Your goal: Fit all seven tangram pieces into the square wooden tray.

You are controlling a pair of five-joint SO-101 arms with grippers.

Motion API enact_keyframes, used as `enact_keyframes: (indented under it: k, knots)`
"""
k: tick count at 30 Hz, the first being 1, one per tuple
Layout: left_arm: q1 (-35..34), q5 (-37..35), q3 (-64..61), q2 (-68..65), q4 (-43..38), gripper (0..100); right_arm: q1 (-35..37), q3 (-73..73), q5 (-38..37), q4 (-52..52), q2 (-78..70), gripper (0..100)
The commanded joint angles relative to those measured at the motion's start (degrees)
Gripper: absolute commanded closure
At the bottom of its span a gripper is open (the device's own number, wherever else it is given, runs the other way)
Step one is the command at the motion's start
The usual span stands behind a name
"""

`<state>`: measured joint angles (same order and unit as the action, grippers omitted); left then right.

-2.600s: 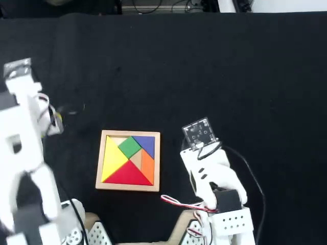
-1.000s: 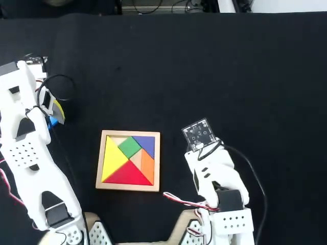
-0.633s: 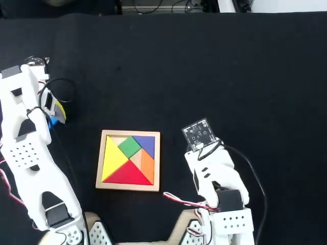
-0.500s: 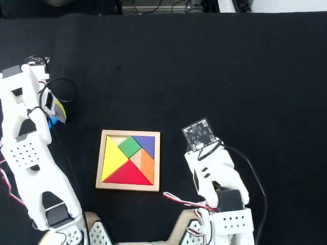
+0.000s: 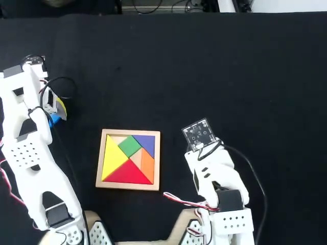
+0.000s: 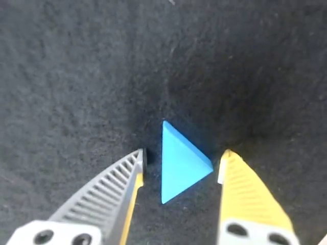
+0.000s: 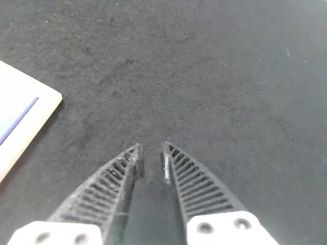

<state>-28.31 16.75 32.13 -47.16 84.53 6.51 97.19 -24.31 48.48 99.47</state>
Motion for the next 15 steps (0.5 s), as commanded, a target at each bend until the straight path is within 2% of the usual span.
enact_keyframes:
  k: [1, 15]
  knots:
    - [1.3, -0.6, 0.7, 0.6, -3.3, 76, -0.4, -0.3, -0.3, 0.1, 1.1, 92.2]
    - [0.8, -0.7, 0.6, 0.6, -4.7, 76, -0.4, -0.3, -0.3, 0.0, 1.1, 92.2]
